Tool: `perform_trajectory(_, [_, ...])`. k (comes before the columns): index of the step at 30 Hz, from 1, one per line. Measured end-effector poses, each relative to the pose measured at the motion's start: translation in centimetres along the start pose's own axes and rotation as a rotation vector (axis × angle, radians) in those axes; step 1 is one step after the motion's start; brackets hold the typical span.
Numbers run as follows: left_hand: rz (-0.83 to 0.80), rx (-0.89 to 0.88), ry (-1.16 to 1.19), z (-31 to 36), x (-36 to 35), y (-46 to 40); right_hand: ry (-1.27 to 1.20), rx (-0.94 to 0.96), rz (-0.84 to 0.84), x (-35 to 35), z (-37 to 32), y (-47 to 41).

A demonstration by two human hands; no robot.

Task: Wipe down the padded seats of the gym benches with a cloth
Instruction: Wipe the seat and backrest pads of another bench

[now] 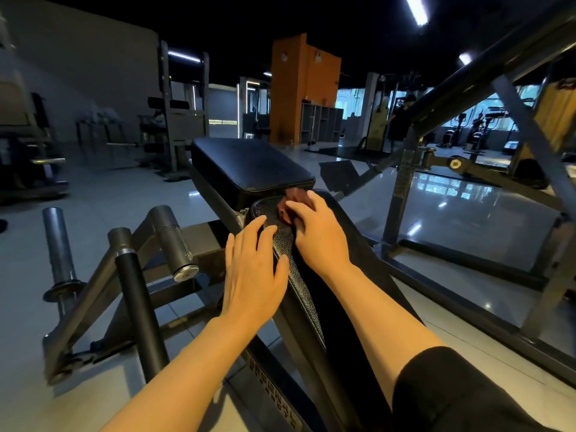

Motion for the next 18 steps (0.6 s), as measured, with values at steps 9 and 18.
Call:
perform_trajectory(9, [-0.026, 0.050, -0.018, 0.4, -0.2, 0.8, -0.037, 0.184, -0.073, 0.3, -3.8, 1.8])
perform_trajectory(18, [-0.096, -0.002, 0.023, 2.8, -2.1, 4.6, 0.014, -0.325, -0.087, 1.1, 7.2, 6.2])
Point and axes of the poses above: each hand's wrist, its own y-axis away from the middle knuckle, its own x-axis out of the back of the hand, z = x × y, the point moved 8 cm from there along -y, towards the middle knuckle, and after that the axes turned 14 degrees about y, right-handed, at the moved point
